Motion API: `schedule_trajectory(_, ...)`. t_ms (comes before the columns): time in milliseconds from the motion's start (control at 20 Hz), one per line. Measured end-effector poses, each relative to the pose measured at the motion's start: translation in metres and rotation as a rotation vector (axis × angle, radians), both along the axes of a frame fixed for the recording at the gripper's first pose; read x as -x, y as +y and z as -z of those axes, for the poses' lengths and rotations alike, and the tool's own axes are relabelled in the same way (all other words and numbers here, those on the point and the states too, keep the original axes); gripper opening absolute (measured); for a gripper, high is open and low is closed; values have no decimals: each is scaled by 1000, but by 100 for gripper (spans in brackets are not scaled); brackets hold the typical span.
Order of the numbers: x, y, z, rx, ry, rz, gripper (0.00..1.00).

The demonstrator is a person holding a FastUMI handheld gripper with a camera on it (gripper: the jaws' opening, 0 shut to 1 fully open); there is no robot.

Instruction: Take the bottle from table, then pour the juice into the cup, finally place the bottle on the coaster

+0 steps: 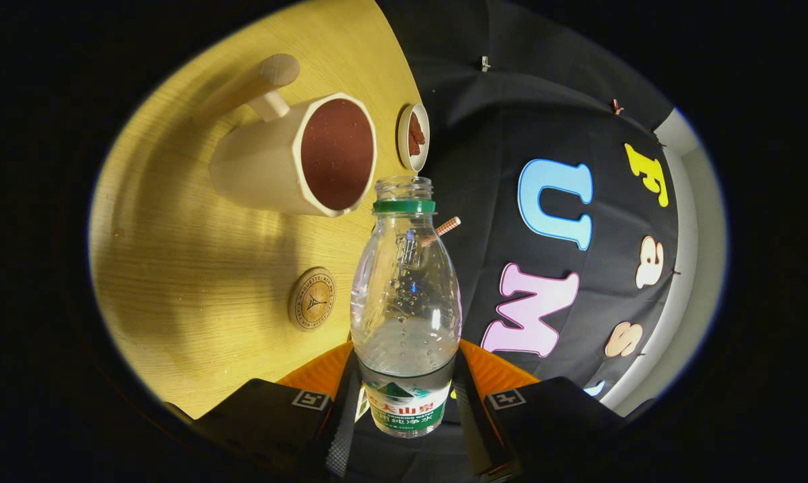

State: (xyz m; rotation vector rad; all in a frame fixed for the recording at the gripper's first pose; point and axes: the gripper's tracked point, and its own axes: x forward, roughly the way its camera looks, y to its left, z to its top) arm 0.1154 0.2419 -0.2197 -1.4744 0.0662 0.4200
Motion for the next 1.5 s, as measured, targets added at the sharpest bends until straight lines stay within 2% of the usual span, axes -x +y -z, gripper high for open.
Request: schedule_trajectory(1500,-8,3,-27,144,-115,-84,70)
